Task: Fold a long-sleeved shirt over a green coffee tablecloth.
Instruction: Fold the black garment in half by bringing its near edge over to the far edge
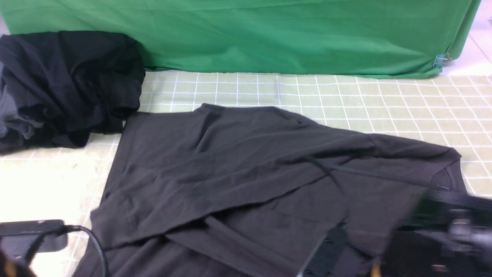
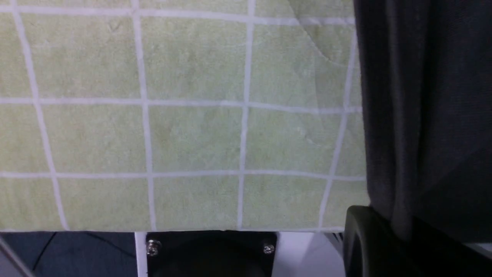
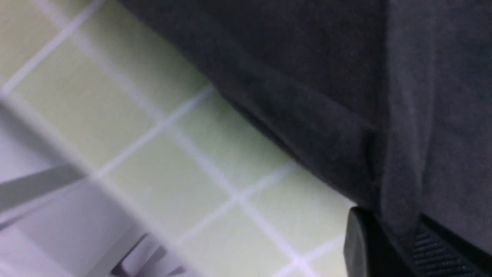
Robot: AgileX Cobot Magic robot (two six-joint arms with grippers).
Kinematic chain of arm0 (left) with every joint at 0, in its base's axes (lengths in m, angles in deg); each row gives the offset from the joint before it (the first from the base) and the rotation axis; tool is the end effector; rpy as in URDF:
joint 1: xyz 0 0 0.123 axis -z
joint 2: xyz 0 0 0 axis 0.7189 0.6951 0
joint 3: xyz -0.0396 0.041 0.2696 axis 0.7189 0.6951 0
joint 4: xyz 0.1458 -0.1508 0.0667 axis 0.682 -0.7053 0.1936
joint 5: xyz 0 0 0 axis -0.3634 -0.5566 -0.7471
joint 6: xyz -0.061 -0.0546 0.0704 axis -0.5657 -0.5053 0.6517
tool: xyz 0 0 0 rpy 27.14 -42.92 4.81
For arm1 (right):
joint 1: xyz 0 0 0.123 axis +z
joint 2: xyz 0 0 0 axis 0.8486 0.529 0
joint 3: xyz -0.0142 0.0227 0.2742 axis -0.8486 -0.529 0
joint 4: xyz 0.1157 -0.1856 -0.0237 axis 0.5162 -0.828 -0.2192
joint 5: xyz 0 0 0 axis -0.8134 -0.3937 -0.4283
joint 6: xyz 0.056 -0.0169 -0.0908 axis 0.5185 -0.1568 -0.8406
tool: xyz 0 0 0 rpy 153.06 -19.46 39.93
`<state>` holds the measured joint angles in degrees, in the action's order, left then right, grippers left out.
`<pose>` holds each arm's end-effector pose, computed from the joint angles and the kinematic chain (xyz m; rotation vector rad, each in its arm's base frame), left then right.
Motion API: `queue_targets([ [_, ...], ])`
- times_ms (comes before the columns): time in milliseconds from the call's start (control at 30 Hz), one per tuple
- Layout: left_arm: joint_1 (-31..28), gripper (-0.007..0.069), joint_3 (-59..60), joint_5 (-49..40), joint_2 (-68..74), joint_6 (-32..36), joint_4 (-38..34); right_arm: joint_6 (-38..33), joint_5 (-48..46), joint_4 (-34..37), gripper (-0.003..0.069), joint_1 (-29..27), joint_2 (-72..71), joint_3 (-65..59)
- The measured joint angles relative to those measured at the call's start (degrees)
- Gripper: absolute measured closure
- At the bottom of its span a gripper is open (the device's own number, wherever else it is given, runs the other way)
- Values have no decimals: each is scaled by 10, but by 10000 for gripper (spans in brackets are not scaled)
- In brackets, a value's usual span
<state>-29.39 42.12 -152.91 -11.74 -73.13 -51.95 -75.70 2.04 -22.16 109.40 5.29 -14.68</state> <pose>0.1027 -0.0348 0.2190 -0.0943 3.1125 -0.0764 0.1239 0.1641 0.1941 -1.2816 2.8055 0.1351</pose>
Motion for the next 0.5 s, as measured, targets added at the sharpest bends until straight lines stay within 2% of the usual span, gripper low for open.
queue_targets([
  [100, 0, 611, -13, -7, -34, 0, -5, 6, -17, 2, 618, 0, -43, -3],
  [267, -1, 611, -100, -11, -41, -31, 57, 9, -45, -21, 620, -12, -105, 44],
  [433, -35, 611, -228, -1, 56, -21, 82, -5, -48, -56, 620, -82, -82, 132],
  [500, -69, 611, -290, 29, 125, -8, 75, -43, -38, -59, 620, -136, -41, 186],
])
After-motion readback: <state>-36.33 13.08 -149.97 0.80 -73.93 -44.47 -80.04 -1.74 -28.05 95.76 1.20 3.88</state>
